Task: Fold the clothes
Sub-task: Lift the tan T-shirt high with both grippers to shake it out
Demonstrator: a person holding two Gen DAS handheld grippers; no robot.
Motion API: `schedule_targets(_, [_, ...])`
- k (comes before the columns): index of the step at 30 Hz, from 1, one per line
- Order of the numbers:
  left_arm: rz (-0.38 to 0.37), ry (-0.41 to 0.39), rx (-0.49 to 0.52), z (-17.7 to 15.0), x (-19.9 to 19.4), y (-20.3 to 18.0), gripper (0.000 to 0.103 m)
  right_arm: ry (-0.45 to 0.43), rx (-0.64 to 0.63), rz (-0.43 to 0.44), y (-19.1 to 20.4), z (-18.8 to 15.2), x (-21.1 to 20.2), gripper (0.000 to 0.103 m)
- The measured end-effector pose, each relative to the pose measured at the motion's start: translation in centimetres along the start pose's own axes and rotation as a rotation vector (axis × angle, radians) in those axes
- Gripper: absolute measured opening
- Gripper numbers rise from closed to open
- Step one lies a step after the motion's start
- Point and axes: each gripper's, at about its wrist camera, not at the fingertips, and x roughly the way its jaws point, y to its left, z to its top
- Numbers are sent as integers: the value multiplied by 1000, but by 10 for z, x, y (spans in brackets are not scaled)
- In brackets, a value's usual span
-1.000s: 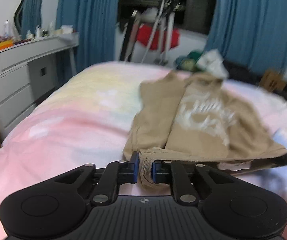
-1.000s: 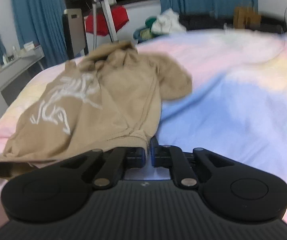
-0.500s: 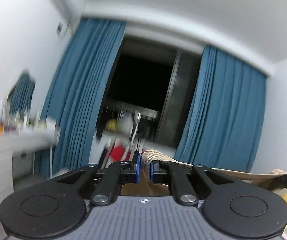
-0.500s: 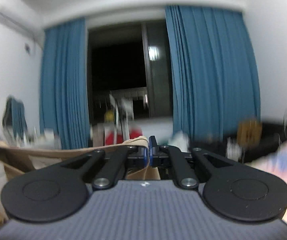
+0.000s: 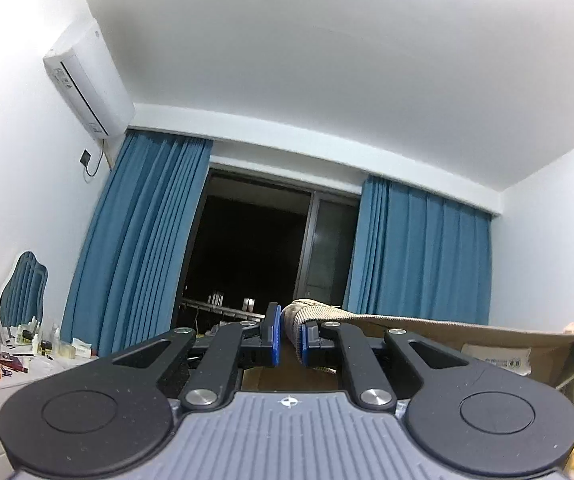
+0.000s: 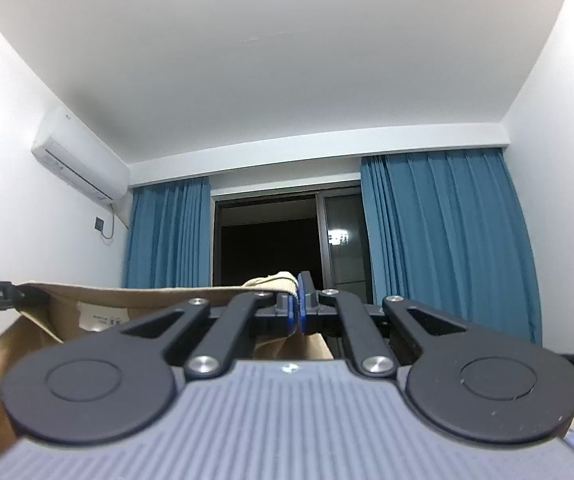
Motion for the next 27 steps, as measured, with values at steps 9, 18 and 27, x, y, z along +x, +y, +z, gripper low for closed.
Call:
schedule_targets(9, [45,188,9,-104,108,39,10,199,-8,-37,-8,-104,95,6])
schedule_targets(18, [48,329,5,-296,302,85,11,384,53,-145,-41,-301,248,6])
schedule_targets(27, [129,628,61,-570,446,130,11,722,80,-172,-80,-563,343,6])
